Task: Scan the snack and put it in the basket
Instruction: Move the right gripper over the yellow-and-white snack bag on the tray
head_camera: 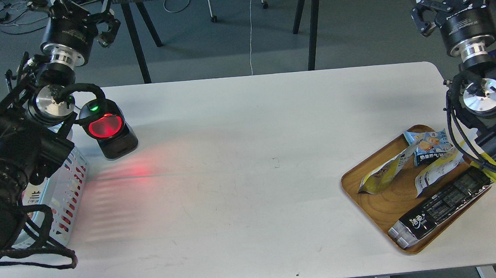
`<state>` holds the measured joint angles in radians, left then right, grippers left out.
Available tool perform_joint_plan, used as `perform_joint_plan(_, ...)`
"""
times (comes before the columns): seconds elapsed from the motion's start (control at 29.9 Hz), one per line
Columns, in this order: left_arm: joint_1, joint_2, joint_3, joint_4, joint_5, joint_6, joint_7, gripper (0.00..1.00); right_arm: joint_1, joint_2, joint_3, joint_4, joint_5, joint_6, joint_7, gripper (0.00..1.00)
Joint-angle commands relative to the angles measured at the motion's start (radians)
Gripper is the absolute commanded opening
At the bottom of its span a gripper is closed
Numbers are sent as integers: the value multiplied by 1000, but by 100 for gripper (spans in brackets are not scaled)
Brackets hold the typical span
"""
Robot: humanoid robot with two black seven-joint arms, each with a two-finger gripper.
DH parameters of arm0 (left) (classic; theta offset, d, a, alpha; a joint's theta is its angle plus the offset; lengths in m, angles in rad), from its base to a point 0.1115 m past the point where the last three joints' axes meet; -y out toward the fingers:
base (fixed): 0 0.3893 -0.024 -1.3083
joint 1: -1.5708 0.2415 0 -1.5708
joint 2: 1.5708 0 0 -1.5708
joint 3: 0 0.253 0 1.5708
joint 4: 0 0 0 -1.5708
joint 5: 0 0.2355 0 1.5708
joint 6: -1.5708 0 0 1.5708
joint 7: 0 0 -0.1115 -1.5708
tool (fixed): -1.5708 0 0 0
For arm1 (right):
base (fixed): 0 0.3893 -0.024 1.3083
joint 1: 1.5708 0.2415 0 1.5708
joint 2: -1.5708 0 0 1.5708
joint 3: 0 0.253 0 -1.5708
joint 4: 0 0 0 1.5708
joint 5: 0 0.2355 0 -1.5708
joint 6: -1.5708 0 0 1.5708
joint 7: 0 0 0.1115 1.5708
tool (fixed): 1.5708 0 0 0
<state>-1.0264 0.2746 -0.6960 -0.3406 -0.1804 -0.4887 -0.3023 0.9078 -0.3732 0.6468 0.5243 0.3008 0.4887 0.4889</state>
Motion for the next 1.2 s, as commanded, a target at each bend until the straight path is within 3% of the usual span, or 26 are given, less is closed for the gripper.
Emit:
perform_joint_plan(0.0,0,-2,1,0,-1,0,0,100,-3,5,19,-4,6,0,0,99)
perform_joint_plan(0.27,0,-12,10,0,-1,0,2,100,40,-39,-53,14,-49,0,0,99)
perform_joint_plan(0.53,-9,-3,7,-2,-1,0,8,100,374,-208,-514,202,-193,0,0,99)
perform_joint_plan(0.8,-9,3,3,-11,-1,0,5,100,776,-276,-961,538,-723,-7,0,99)
perform_joint_plan(1.17,-4,12,1,-11,-1,0,0,100,1169,-216,-1423,969,-1288,-245,0,98)
